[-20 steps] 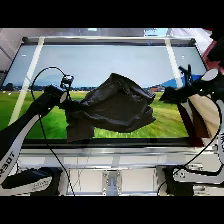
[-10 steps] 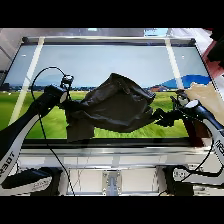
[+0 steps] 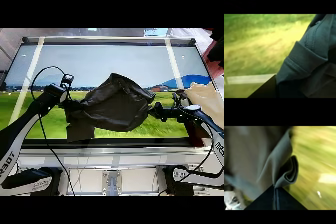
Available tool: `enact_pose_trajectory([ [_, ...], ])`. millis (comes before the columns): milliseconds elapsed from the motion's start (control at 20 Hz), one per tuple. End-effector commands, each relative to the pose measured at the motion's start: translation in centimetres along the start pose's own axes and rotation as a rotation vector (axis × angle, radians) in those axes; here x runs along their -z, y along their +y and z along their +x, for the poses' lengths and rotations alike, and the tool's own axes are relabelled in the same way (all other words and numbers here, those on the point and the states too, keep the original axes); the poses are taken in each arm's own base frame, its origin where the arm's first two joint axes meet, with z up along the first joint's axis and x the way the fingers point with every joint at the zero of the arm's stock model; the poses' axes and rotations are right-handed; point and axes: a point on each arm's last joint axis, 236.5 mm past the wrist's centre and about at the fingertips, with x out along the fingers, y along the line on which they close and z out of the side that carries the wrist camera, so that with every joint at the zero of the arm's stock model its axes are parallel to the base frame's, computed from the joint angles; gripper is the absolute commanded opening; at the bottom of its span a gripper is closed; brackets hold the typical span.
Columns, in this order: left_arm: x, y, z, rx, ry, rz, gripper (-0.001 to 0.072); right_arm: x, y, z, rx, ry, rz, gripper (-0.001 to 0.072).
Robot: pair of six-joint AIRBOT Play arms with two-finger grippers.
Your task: Fold the shirts.
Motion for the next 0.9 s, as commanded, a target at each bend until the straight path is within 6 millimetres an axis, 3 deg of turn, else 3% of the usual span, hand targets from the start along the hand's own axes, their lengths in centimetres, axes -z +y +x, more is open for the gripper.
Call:
enact_pose_trajectory([
  [0,-3.0,4.3,-3.5,-0.144,-0.072,0.043,0.0009,-2.2,7.8,-3.3,-0.164,-0.067,-0.190,0.0029],
  [100,-6.1,8.6,-9.3,-0.266,-0.181,0.022,0.0009,-3.6,12.6,-8.0,-0.172,-0.156,-0.376,0.0030],
  [200,-7.5,12.5,-16.4,-0.351,-0.276,-0.025,0.0009,-4.3,17.2,-14.4,-0.134,-0.292,-0.531,0.0029],
  [300,-6.8,15.1,-23.2,-0.369,-0.362,-0.089,0.0009,-3.6,21.4,-21.4,-0.069,-0.473,-0.662,0.0029],
  [400,-4.5,17.0,-29.2,-0.350,-0.444,-0.154,0.0009,-0.8,25.3,-27.7,0.004,-0.640,-0.792,0.0028],
  [500,-1.9,17.5,-34.5,-0.273,-0.557,-0.216,0.0009,2.5,28.4,-32.9,0.107,-0.807,-0.906,0.0028],
  [600,-0.5,15.9,-39.5,-0.114,-0.723,-0.238,0.0010,5.1,30.4,-36.4,0.201,-0.933,-0.976,0.0027],
  [750,-1.3,12.2,-48.0,0.126,-1.071,-0.190,0.0009,6.8,32.8,-38.0,0.182,-0.997,-1.009,0.0027],
  [800,-1.8,12.1,-49.2,0.133,-1.126,-0.176,0.0008,6.4,32.9,-38.2,0.176,-1.007,-1.003,0.0028],
  [850,-2.9,11.9,-48.5,0.125,-1.118,-0.172,0.0008,5.6,32.6,-38.1,0.174,-0.998,-0.987,0.0027],
])
